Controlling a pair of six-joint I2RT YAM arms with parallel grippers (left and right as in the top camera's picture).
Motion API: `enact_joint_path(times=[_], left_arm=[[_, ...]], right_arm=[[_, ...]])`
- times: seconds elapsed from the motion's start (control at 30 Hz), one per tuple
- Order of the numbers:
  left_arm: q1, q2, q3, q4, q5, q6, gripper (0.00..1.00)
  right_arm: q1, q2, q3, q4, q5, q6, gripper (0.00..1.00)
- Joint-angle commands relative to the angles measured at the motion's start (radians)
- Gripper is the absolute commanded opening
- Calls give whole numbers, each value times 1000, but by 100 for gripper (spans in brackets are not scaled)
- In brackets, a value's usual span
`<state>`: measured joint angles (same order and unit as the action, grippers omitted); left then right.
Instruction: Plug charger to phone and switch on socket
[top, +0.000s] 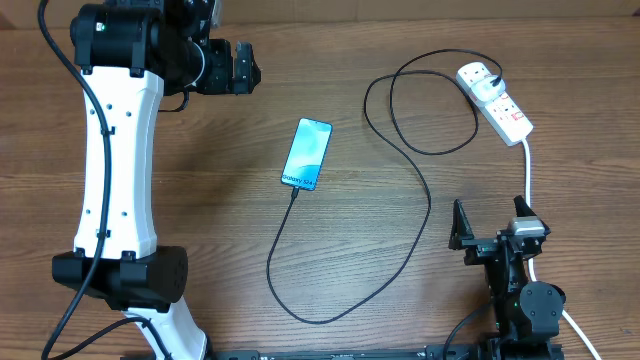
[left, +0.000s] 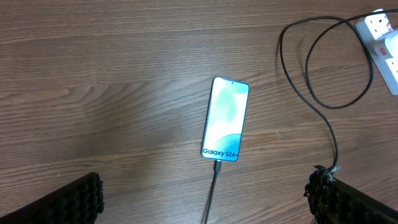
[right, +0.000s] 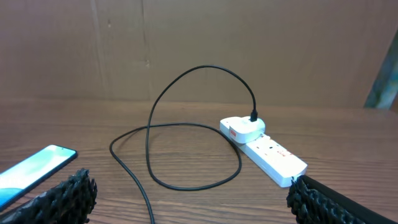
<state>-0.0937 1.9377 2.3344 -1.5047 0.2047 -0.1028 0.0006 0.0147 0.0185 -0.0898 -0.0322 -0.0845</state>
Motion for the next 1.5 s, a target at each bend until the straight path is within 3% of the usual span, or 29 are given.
enact_joint_path(times=[0.0,1.13,1.47], left_arm=[[-5,5,-2,-2,-2,-10,100],[-5,5,-2,-2,-3,-9,100],[-5,5,-2,-51,-100,-2,100]], right_arm=[[-3,-12,-10,3,15,-37,100],[-3,-12,-10,6,15,-37,100],[-3,-12,-10,6,15,-37,100]])
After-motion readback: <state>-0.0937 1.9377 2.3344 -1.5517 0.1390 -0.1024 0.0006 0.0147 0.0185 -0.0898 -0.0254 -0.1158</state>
